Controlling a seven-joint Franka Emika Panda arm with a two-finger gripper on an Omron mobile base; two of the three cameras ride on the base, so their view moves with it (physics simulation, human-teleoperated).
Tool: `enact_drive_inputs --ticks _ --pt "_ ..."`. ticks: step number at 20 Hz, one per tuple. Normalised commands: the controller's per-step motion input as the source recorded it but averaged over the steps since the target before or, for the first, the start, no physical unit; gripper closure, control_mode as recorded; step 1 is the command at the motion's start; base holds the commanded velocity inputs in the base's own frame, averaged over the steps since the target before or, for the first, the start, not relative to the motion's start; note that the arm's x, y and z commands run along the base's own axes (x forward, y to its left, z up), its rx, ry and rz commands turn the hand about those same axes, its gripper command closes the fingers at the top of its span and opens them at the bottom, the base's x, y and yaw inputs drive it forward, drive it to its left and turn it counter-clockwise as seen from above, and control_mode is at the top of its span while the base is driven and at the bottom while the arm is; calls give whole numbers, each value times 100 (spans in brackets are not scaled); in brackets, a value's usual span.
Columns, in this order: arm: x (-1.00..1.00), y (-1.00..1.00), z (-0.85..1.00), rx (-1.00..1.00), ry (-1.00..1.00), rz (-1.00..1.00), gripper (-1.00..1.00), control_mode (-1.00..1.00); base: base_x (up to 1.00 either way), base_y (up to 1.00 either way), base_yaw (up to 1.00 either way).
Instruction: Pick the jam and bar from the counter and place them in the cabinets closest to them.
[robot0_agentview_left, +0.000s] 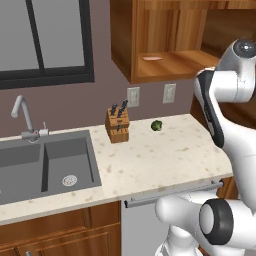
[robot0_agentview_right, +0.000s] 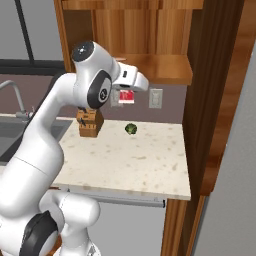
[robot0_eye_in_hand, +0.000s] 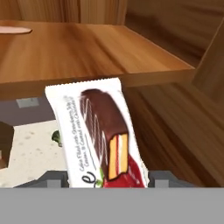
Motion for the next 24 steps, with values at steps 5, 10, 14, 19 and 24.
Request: enact_drive_inputs --ticks 5,10,14,19,24 --pt "0 2 40 4 -13 -4 100 -100 0 0 0" --pt "0 0 39 7 -13 -2 100 -100 0 0 0" --pt "0 0 31 7 -15 -1 100 -100 0 0 0" --pt "3 0 24 7 -15 0 100 -100 0 0 0" --pt "6 0 14 5 -13 0 100 -100 0 0 0"
